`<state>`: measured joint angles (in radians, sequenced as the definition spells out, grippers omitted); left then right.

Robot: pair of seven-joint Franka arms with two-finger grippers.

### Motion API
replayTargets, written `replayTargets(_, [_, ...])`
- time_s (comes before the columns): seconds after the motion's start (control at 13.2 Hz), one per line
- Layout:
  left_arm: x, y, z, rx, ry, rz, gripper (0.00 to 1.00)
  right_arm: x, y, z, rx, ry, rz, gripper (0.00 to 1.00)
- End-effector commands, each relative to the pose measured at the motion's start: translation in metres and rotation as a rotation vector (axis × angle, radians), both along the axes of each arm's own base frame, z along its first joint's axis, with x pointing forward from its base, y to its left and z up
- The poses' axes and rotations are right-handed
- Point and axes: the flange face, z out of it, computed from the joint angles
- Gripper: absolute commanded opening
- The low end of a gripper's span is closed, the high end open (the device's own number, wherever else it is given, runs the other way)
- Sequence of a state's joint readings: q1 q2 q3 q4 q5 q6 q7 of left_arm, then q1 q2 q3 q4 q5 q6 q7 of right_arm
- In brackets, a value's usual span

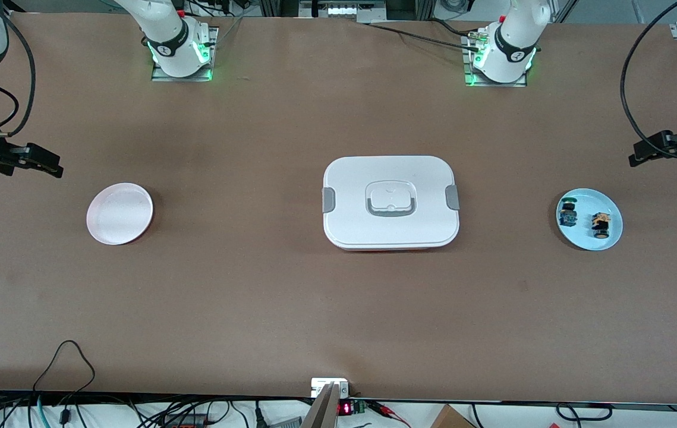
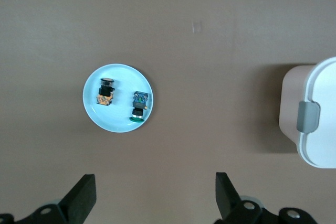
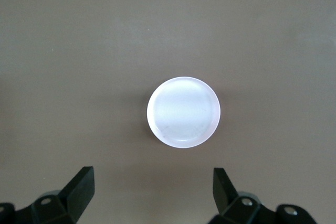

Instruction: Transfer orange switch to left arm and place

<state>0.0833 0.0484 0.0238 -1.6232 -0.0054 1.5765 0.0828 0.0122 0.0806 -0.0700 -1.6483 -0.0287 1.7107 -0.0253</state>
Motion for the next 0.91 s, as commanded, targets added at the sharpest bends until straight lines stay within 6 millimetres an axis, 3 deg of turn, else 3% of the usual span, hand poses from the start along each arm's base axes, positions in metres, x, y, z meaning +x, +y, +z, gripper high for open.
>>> replayTargets(0.0, [-0.007, -0.004, 0.002, -0.009, -0.012, 0.015, 1.00, -0.001, -0.002, 0.017, -0.005, -0.020, -0.007, 1.00])
replayTargets(0.23, [-0.007, -0.003, 0.002, -0.006, -0.011, 0.030, 1.00, -0.004, -0.004, 0.031, -0.005, -0.015, -0.012, 1.00])
replayTargets(0.83, [-0.008, -0.003, 0.002, -0.007, -0.005, 0.030, 1.00, -0.009, -0.004, 0.036, -0.002, 0.003, -0.015, 1.00])
